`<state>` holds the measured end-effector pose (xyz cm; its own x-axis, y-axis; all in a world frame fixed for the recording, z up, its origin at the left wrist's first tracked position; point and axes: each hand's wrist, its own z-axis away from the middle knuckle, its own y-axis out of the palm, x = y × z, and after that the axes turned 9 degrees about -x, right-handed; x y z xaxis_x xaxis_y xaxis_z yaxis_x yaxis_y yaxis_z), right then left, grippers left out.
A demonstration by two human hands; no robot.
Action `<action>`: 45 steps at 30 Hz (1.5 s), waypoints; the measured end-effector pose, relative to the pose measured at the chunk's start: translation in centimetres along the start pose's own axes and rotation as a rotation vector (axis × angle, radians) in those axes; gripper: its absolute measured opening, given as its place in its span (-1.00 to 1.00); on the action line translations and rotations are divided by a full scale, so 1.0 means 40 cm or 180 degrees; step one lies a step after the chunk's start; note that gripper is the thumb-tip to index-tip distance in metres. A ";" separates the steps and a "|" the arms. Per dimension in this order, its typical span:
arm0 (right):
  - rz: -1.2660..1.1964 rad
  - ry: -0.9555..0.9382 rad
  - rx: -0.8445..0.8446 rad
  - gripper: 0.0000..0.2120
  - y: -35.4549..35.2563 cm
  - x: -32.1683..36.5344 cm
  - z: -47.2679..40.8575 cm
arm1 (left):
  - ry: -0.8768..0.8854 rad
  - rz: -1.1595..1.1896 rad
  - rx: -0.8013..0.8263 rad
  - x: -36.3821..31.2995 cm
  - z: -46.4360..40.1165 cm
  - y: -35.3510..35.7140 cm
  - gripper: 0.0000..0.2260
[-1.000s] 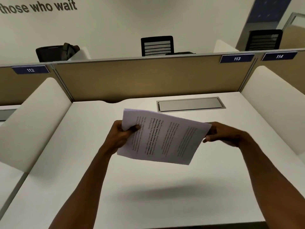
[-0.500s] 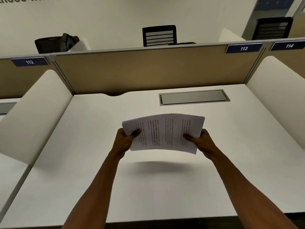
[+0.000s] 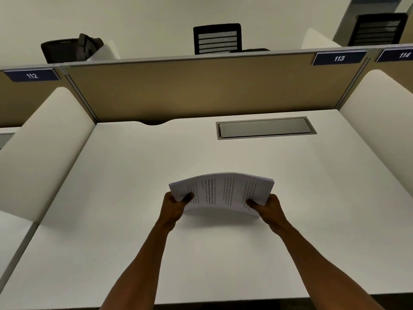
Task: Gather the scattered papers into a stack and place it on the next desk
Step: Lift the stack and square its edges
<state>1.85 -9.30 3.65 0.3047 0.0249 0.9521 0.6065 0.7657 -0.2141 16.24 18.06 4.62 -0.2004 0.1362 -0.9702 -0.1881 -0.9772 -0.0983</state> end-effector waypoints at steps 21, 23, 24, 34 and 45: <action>0.0206 -0.0002 -0.0087 -0.69 0.010 -0.030 -0.025 | -0.0253 -0.0059 -0.0070 0.007 -0.004 0.008 -0.80; 0.0321 -0.0147 -0.0035 -0.72 0.002 -0.014 -0.033 | -0.0287 -0.0057 -0.0092 -0.005 -0.005 0.005 -0.85; 0.0369 -0.0236 0.0017 -0.74 -0.003 -0.001 -0.037 | -0.0312 -0.0044 -0.0095 -0.010 -0.005 0.003 -0.87; 0.0547 -0.0650 0.0970 -0.71 -0.055 0.206 -0.085 | -0.0720 0.0584 0.0094 -0.027 0.034 -0.023 -0.64; 0.1236 -0.1048 0.1752 -0.90 -0.042 0.485 -0.065 | 0.1555 -0.1473 -0.0048 -0.276 0.022 -0.082 -0.22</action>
<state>8.63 -11.77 21.92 0.1340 0.4837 0.8649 0.0188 0.8714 -0.4902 18.23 19.91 15.85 0.3563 0.4556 -0.8158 -0.1360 -0.8385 -0.5277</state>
